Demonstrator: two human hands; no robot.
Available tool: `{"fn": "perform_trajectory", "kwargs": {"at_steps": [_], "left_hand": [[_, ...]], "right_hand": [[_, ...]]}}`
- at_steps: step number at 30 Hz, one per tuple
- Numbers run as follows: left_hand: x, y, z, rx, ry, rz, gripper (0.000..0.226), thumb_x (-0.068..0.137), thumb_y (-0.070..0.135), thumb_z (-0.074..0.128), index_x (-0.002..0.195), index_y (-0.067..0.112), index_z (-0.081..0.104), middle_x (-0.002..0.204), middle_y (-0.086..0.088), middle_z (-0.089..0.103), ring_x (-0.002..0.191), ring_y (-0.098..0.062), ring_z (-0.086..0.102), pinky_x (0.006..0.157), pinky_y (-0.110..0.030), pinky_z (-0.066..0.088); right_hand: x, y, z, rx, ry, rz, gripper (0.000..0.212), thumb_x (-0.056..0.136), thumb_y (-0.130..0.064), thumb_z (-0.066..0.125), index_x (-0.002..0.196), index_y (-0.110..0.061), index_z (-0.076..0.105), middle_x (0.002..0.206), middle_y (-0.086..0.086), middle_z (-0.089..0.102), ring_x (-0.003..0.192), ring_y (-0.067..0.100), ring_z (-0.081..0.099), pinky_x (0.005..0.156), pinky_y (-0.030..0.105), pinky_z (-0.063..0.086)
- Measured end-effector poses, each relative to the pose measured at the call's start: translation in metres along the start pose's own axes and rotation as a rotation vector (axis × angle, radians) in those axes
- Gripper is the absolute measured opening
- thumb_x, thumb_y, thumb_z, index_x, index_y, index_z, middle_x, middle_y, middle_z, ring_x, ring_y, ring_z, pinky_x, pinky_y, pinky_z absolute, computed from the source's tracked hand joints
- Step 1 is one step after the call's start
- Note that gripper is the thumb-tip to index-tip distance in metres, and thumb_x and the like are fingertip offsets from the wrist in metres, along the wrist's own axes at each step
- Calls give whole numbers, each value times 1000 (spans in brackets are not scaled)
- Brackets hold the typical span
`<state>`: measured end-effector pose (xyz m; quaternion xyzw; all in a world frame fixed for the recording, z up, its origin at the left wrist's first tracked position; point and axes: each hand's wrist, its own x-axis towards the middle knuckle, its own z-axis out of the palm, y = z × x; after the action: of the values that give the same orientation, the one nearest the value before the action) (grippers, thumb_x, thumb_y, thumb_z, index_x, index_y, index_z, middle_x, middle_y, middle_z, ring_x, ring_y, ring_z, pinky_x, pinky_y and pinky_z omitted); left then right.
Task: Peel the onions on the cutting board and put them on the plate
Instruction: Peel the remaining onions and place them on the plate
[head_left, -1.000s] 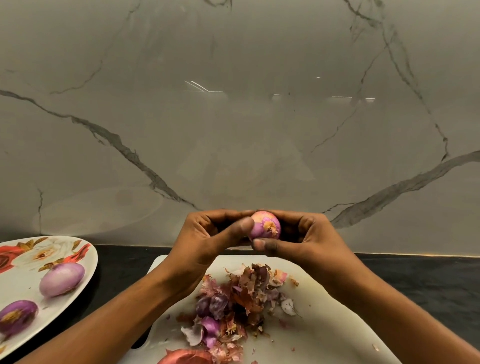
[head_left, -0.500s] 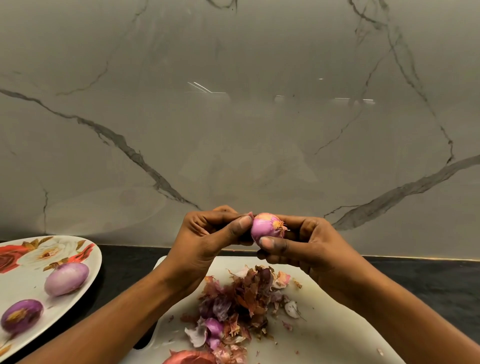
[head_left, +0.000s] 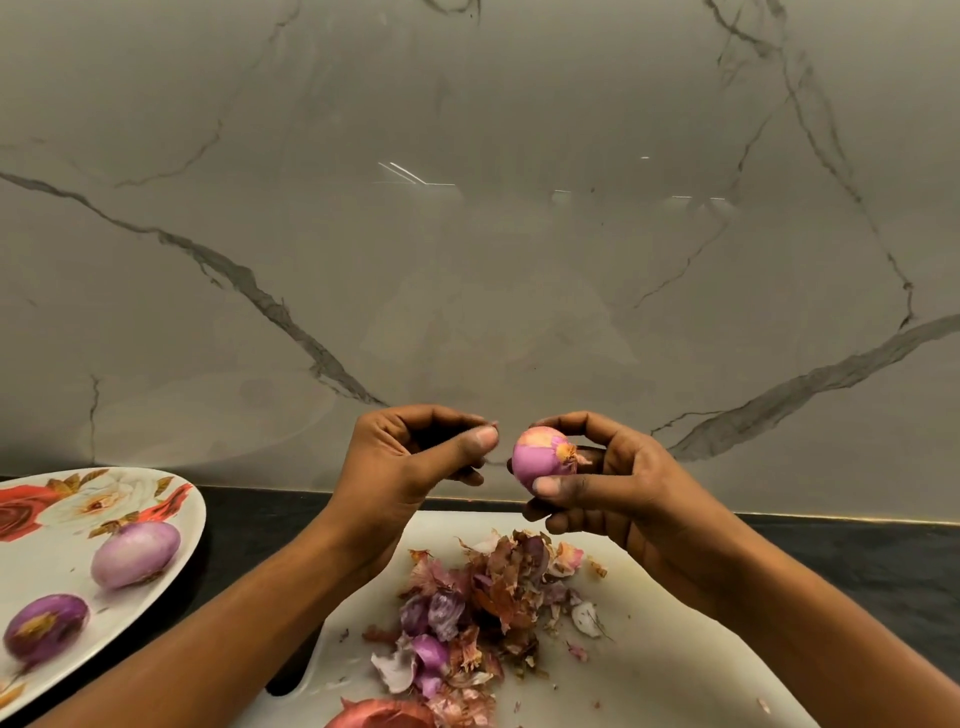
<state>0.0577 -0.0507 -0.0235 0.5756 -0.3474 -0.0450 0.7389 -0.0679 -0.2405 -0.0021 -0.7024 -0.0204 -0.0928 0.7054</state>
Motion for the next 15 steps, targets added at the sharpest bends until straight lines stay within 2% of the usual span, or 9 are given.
{"fn": "perform_trajectory", "kwargs": {"at_steps": [2,5,9,11,15], "left_hand": [[-2,2,0,30,-28,15,21,73,11,84,93,5,81,92,-15,79,82,-25,74,72,-34,63],[-3,1,-1,33,-69,17,19,73,7,85,92,5,82,93,-14,78,89,-30,74,76,-38,63],[-5,2,3,18,-142,-32,32,80,10,88,110,8,80,106,-13,81,98,-34,77,83,-38,65],[-6,2,5,17,-165,-37,35,81,11,87,115,8,79,109,-12,81,101,-32,78,86,-40,65],[-8,2,6,54,-158,-15,33,76,9,83,109,7,81,103,-13,82,98,-31,79,84,-39,66]], "right_hand": [[0,2,-1,-59,16,-6,58,75,-5,88,128,-15,66,107,9,77,95,33,76,75,29,61],[1,3,0,-155,62,-28,52,78,0,84,123,-21,71,108,4,76,90,22,74,72,27,58],[1,4,1,-259,112,-87,52,78,1,86,120,-28,75,110,0,76,94,17,75,71,24,58],[1,6,1,-296,117,-107,54,77,0,88,121,-28,75,110,0,77,97,19,77,74,25,60],[1,10,1,-364,106,-134,60,75,0,89,127,-25,73,114,-1,77,100,19,78,85,32,64]]}}
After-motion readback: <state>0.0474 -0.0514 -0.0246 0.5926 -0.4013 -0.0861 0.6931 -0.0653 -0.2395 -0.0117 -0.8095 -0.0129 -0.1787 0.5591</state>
